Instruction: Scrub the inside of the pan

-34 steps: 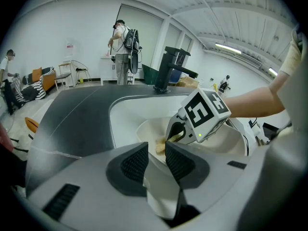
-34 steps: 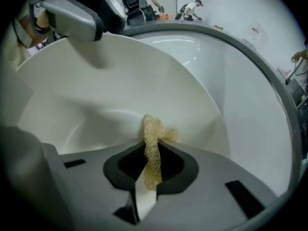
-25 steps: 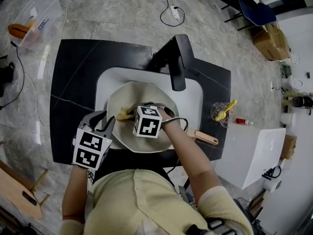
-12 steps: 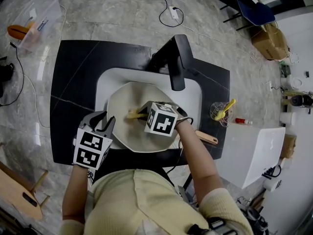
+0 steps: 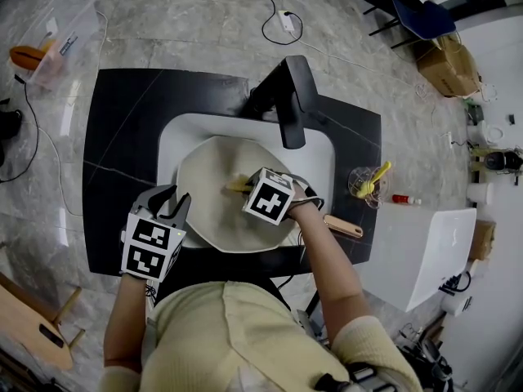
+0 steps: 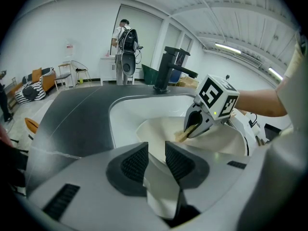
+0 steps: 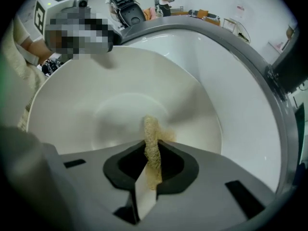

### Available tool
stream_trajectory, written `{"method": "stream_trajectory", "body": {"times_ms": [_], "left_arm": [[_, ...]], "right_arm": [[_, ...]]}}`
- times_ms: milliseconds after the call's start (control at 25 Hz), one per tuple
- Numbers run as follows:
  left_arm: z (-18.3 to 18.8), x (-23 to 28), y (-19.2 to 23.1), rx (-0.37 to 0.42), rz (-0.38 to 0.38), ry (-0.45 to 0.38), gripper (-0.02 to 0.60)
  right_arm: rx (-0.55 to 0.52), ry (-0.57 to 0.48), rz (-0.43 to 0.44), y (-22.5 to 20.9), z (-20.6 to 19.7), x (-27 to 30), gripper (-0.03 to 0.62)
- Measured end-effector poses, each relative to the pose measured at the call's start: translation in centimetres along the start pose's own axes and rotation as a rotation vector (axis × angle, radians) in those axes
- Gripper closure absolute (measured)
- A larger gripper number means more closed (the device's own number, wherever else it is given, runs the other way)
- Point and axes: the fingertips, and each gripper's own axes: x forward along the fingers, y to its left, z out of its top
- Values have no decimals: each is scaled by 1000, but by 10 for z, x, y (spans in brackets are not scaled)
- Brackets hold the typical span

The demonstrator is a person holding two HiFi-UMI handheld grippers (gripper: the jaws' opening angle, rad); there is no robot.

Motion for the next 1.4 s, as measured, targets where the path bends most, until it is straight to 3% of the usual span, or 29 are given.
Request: {"method": "stream_trajectory", "body": {"times_ms": [400, 560, 720, 1120, 1400], "left_arm": [[0, -1, -1, 5, 5, -4, 471], [0, -1, -1, 7, 6, -6, 471], [0, 0, -1, 8, 5, -7, 471], [0, -1, -1, 12, 6, -7, 471], [0, -2, -2, 15, 4, -6, 471]], "right_arm": [[125, 30, -38, -6, -1, 15, 531], [148, -8, -29, -3, 11, 18, 531], [132, 47, -22, 0, 7, 26, 531], [149, 206, 91, 21, -16, 20, 531], [100, 245, 188, 46, -21, 11, 531]]}}
